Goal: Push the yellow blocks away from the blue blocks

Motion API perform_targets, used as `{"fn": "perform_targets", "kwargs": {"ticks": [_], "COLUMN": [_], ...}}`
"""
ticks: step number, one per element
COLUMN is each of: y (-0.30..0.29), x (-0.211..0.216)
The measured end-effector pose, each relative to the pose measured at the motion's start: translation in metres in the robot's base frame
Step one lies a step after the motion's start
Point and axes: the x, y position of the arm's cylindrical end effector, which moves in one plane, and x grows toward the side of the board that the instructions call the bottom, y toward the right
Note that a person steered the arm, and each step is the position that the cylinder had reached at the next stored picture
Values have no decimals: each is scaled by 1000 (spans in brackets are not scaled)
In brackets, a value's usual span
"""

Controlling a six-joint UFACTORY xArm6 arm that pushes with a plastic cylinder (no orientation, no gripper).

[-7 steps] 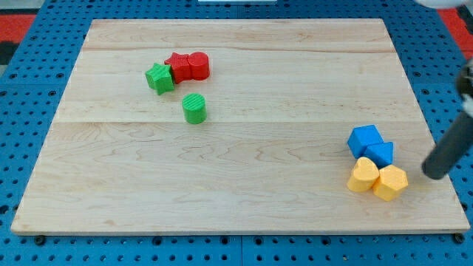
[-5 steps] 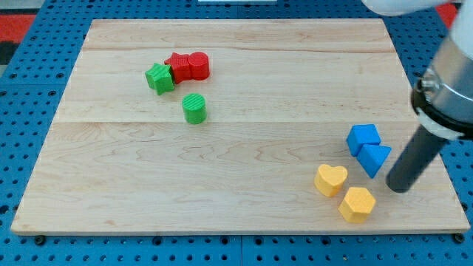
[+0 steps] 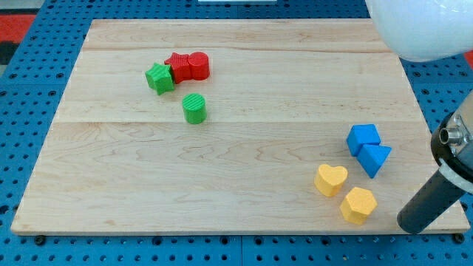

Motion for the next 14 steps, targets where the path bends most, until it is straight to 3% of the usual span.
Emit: {"fn": "perform_targets", "kwargs": {"ticks": [2,3,5,7,11,12,13,14], "y": [-96,-109,-103,-98,-22,-34,-79,-82], "x": [1,1,-15,-60,-187,-207,-207,-195]}}
